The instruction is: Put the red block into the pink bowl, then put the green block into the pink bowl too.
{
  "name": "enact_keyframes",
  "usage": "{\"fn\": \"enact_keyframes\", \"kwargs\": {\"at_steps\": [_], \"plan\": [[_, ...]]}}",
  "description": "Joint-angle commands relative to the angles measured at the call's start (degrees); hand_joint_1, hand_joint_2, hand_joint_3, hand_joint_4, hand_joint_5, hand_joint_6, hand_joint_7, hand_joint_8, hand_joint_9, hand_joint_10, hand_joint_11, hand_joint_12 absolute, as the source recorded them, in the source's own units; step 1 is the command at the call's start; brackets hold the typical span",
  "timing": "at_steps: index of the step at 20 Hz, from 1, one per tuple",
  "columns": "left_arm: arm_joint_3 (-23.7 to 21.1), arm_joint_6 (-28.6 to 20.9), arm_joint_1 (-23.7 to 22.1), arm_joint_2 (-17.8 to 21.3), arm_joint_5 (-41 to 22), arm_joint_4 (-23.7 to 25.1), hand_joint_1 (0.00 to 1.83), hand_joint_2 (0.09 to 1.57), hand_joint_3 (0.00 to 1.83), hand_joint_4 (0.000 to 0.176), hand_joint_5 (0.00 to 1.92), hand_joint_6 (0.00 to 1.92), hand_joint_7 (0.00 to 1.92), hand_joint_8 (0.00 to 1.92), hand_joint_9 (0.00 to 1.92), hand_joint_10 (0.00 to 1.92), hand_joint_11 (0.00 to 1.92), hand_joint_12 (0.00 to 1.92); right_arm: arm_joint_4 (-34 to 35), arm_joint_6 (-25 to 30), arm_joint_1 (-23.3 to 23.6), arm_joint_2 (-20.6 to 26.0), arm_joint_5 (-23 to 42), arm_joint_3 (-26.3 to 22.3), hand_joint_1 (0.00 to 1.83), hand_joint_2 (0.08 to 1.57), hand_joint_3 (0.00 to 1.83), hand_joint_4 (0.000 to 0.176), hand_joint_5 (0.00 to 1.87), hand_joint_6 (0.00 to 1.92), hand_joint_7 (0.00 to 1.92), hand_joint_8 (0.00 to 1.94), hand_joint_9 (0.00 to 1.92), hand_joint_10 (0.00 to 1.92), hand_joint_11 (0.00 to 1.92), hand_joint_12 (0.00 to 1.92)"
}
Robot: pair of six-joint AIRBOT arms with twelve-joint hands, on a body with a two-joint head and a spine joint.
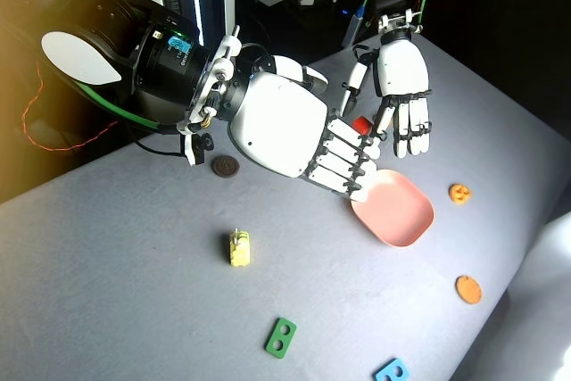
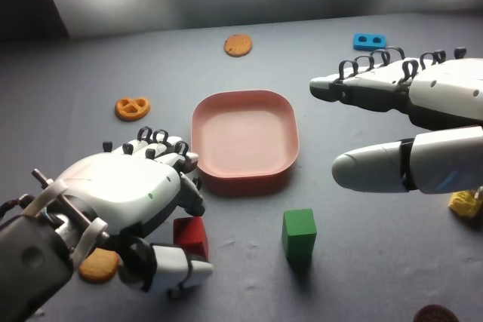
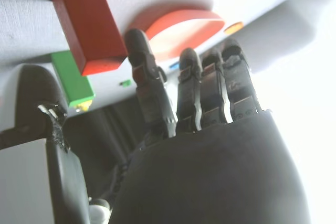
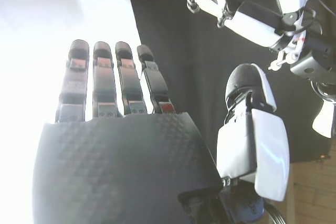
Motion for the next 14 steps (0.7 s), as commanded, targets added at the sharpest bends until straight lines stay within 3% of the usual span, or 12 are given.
{"fn": "enact_keyframes", "kwargs": {"at_steps": [1, 4, 6, 8, 10, 11, 14], "plan": [[0.19, -0.11, -0.25, -0.03, -4.34, 2.55, 0.7, 1.04, 0.01, 0.0, 0.77, 0.01, 0.16, 0.0, 0.0, 0.0, 0.0, 0.0, 3.35, -2.49, 0.17, 0.07, 7.47, -0.02, 0.0, 1.11, 0.0, 0.0, 0.06, 0.0, 0.05, 0.0, 0.02, 0.0, 0.0, 0.11], [0.35, -0.11, -0.1, -0.37, -4.55, 2.38, 0.7, 1.06, 0.01, 0.0, 0.76, 0.01, 0.08, 0.0, 0.0, 0.0, 0.0, 0.0, 8.87, -6.86, -2.27, -0.79, 12.81, -0.01, 0.01, 1.12, 0.0, 0.0, 0.06, 0.0, 0.05, 0.0, 0.02, 0.0, 0.0, 0.07], [0.44, -0.11, 0.08, -0.45, -4.61, 2.38, 0.73, 1.03, 0.0, 0.0, 0.81, 0.02, 0.13, 0.02, 0.0, 0.0, 0.0, 0.0, 8.87, -7.02, -2.4, -1.18, 12.85, -0.01, 0.0, 1.11, 0.0, 0.0, 0.1, 0.0, 0.09, 0.0, 0.05, 0.0, 0.0, 0.12], [0.55, -0.11, 0.22, -0.52, -4.62, 2.38, 0.59, 1.07, 0.01, 0.0, 0.73, 0.0, 0.14, 0.01, 0.0, 0.0, 0.0, 0.0, 8.87, -7.04, -2.38, -1.49, 12.87, 0.0, 0.0, 1.11, 0.0, 0.0, 0.08, 0.0, 0.07, 0.0, 0.04, 0.0, 0.0, 0.09], [0.66, -0.11, 0.27, -0.6, -4.62, 2.38, 0.59, 1.08, 0.01, 0.0, 0.75, 0.01, 0.16, 0.02, 0.0, 0.0, 0.0, 0.0, 8.87, -7.15, -2.39, -1.84, 12.87, 0.0, 0.0, 1.11, 0.0, 0.0, 0.07, 0.0, 0.07, 0.0, 0.04, 0.0, 0.0, 0.1], [0.73, -0.11, 0.38, -0.68, -4.63, 2.38, 0.68, 1.03, 0.0, 0.0, 0.79, 0.01, 0.22, 0.0, 0.0, 0.0, 0.0, 0.0, 8.87, -7.19, -2.4, -2.13, 12.86, 0.0, 0.0, 1.11, 0.0, 0.0, 0.09, 0.0, 0.09, 0.0, 0.05, 0.0, 0.0, 0.15], [0.75, -0.11, 0.64, -0.83, -5.1, 2.38, 0.61, 1.05, 0.01, 0.0, 0.76, 0.0, 0.17, 0.0, 0.0, 0.0, 0.0, 0.0, 8.87, -8.42, -2.5, -3.15, 12.87, 0.0, 0.0, 1.12, 0.0, 0.0, 0.07, 0.0, 0.06, 0.0, 0.02, 0.0, 0.0, 0.09]]}}
